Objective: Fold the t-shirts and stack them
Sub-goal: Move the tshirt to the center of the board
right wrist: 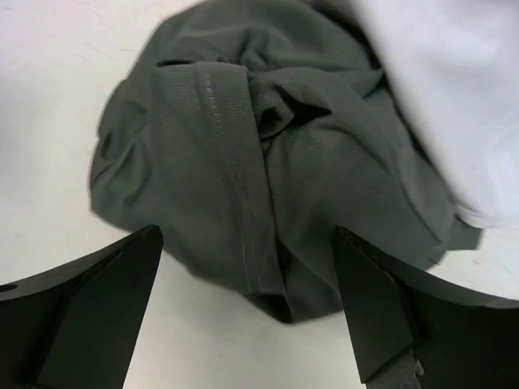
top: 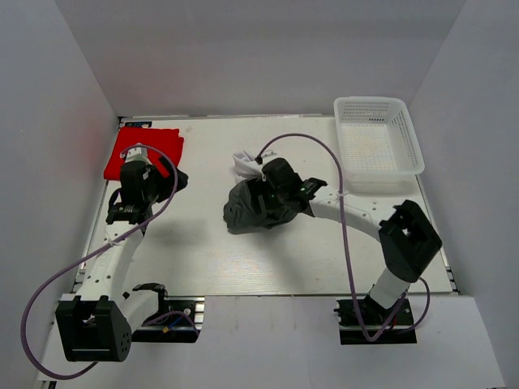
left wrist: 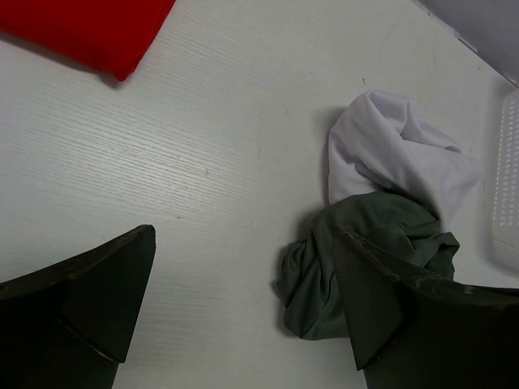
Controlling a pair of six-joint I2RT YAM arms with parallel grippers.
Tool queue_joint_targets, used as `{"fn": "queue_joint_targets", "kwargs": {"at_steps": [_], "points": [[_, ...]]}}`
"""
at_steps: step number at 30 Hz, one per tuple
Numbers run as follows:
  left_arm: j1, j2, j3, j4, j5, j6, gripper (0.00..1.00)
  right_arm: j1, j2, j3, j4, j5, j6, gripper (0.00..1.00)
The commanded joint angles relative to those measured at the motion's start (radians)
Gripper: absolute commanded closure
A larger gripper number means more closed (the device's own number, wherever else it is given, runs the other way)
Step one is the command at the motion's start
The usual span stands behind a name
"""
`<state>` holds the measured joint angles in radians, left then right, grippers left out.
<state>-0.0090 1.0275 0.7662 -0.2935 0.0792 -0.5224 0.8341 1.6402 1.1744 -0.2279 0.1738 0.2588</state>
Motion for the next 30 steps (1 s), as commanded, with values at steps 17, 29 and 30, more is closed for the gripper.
{"fn": "queue_joint_targets", "kwargs": {"at_steps": [17, 29, 30], "points": [[-0.005, 0.023, 0.004, 0.068, 0.226, 0.048, 0.0, 0.059, 0.011, 0.031, 0.022, 0.069, 0.084, 1.0], [-0.014, 0.14, 0.064, 0.128, 0.358, 0.015, 0.0, -0.133, -0.313, 0.122, 0.12, 0.321, -0.062, 1.0], [-0.014, 0.154, 0.064, 0.137, 0.369, 0.015, 0.0, -0.171, -0.319, 0.136, 0.133, 0.34, -0.078, 1.0]]}}
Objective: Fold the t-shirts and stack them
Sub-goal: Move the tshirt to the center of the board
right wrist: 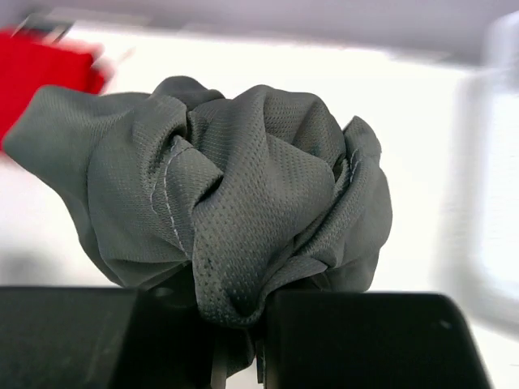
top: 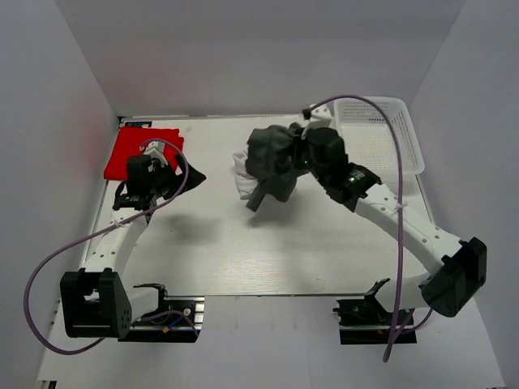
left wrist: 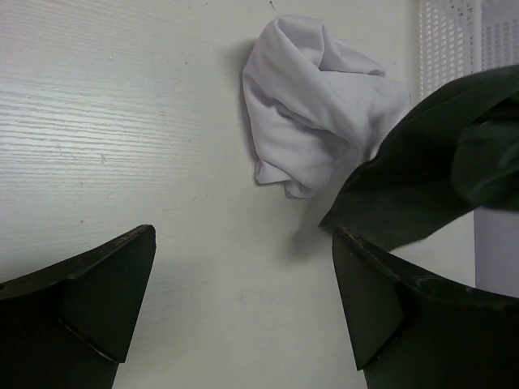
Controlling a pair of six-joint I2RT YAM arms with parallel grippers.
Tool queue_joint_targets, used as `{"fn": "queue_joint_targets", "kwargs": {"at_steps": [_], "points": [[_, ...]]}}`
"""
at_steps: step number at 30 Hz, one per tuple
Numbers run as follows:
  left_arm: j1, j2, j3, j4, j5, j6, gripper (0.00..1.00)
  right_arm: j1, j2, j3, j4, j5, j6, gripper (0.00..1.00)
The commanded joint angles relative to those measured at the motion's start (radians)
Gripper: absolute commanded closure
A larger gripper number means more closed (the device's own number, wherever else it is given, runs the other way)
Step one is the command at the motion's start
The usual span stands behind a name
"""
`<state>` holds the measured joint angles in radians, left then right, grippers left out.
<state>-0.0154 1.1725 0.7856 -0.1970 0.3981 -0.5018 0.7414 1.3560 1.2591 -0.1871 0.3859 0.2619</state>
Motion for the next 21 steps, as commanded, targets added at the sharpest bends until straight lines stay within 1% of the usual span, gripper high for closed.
{"fn": "queue_joint_targets", "kwargs": {"at_steps": [1, 2, 4, 5, 7, 9, 10, 11, 13, 14, 15, 17, 18, 19, 20, 21], "points": [[-0.008, 0.018, 0.053, 0.053, 0.05, -0.017, 0.0, -0.1, -0.049, 0.059, 0.103, 0.14, -0.122, 1.0], [-0.017, 0.027, 0.053, 0.053, 0.05, -0.017, 0.0, -0.162, -0.051, 0.087, 0.112, 0.155, -0.131, 1.0], [-0.026, 0.062, 0.087, 0.041, 0.041, -0.017, 0.0, -0.204, -0.043, 0.138, 0.115, 0.18, -0.174, 1.0], [-0.04, 0.076, 0.096, 0.041, 0.03, -0.017, 0.0, -0.27, -0.029, 0.169, 0.112, 0.194, -0.179, 1.0], [-0.054, 0.096, 0.11, 0.041, 0.03, -0.008, 0.0, -0.327, -0.006, 0.21, 0.109, 0.196, -0.203, 1.0], [-0.083, 0.115, 0.141, 0.027, 0.001, 0.002, 0.0, -0.434, 0.047, 0.267, 0.084, 0.18, -0.194, 1.0], [-0.083, 0.13, 0.15, 0.013, -0.01, 0.002, 0.0, -0.465, 0.063, 0.282, 0.049, 0.148, -0.182, 1.0], [-0.098, 0.13, 0.159, 0.004, -0.022, 0.011, 0.0, -0.517, 0.121, 0.313, 0.032, 0.119, -0.175, 1.0], [-0.113, 0.154, 0.176, -0.007, -0.051, 0.011, 0.0, -0.612, 0.161, 0.345, -0.017, 0.053, -0.153, 1.0], [-0.13, 0.154, 0.188, -0.018, -0.051, 0.02, 0.0, -0.628, 0.208, 0.371, -0.034, -0.008, -0.142, 1.0], [-0.139, 0.167, 0.199, -0.018, -0.062, 0.02, 0.0, -0.678, 0.26, 0.397, -0.085, -0.034, -0.132, 1.0], [-0.156, 0.182, 0.208, -0.048, -0.087, 0.038, 0.0, -0.708, 0.336, 0.422, -0.115, -0.094, -0.095, 1.0], [-0.173, 0.199, 0.236, -0.059, -0.106, 0.039, 0.0, -0.724, 0.383, 0.434, -0.139, -0.105, -0.066, 1.0], [-0.191, 0.21, 0.245, -0.071, -0.116, 0.048, 0.0, -0.775, 0.428, 0.453, -0.17, -0.117, -0.044, 0.99], [-0.192, 0.231, 0.254, -0.082, -0.116, 0.048, 0.0, -0.784, 0.452, 0.47, -0.211, -0.142, -0.032, 0.8], [-0.207, 0.24, 0.273, -0.102, -0.134, 0.058, 0.0, -0.795, 0.506, 0.5, -0.253, -0.168, -0.026, 0.21]]}}
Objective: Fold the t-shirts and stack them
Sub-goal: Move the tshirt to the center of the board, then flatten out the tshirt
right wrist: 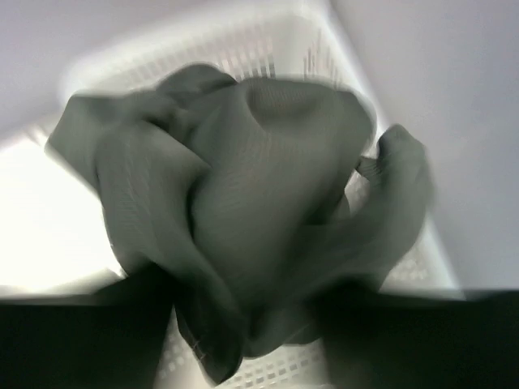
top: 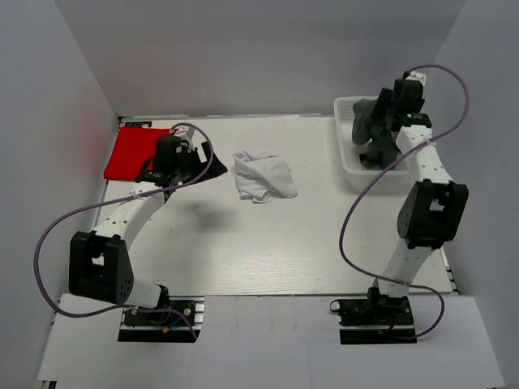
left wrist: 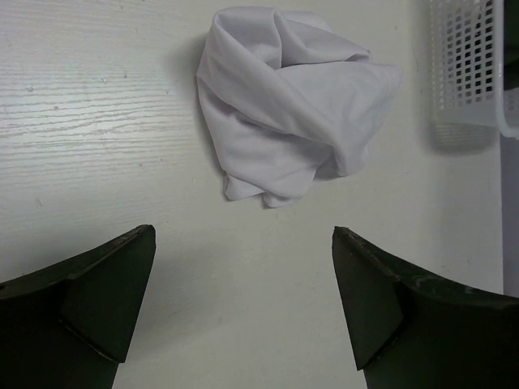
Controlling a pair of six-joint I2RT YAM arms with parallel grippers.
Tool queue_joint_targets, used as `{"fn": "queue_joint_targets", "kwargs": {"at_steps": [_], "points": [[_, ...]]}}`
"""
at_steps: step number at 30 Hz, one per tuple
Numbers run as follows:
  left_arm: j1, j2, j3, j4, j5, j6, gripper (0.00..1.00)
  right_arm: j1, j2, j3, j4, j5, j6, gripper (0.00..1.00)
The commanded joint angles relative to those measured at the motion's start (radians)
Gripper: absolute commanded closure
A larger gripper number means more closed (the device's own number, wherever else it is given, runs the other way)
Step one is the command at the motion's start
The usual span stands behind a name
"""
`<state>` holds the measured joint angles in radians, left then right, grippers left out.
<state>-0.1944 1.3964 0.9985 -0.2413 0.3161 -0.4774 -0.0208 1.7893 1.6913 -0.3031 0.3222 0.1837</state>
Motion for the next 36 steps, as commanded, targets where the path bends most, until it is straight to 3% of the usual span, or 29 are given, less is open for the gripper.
{"fn": "queue_joint_targets", "kwargs": {"at_steps": [1, 5, 8, 11, 16, 22, 26, 30, 33, 34, 36], "points": [[-0.037, 0.026, 0.06, -0.068, -0.067, 0.034, 0.0, -0.033, 0.084, 0.094, -0.16, -0.112, 0.043, 0.1], [-0.085, 0.07, 0.081, -0.095, -0.123, 0.046, 0.0, -0.025, 0.05, 0.074, -0.133, -0.192, 0.013, 0.1], [-0.126, 0.125, 0.109, -0.118, -0.135, 0.071, 0.0, -0.013, -0.097, -0.094, -0.016, -0.345, -0.061, 0.1], [-0.172, 0.19, 0.109, -0.118, -0.135, 0.092, 0.01, 0.018, -0.206, -0.165, 0.038, -0.414, -0.142, 0.1], [-0.217, 0.302, 0.141, -0.127, -0.167, 0.103, 0.09, 0.119, -0.361, -0.451, 0.179, -0.521, -0.208, 0.1], [-0.252, 0.478, 0.242, -0.145, -0.18, 0.126, 0.26, 0.252, -0.341, -0.525, 0.217, -0.565, -0.136, 0.1], [-0.261, 0.523, 0.261, -0.144, -0.232, 0.116, 0.3, 0.355, -0.286, -0.574, 0.179, -0.438, -0.168, 0.1], [-0.261, 0.546, 0.261, -0.102, -0.201, 0.115, 0.44, 0.424, -0.208, -0.674, 0.243, -0.411, -0.168, 0.1], [-0.261, 0.572, 0.272, -0.092, -0.164, 0.115, 0.63, 0.473, -0.144, -0.694, 0.327, -0.469, -0.151, 0.1], [-0.261, 0.581, 0.272, -0.092, -0.154, 0.115, 0.76, 0.488, -0.098, -0.694, 0.358, -0.479, -0.142, 0.1], [-0.261, 0.581, 0.272, -0.092, -0.153, 0.115, 0.89, 0.508, -0.064, -0.679, 0.383, -0.479, -0.133, 0.1]]}}
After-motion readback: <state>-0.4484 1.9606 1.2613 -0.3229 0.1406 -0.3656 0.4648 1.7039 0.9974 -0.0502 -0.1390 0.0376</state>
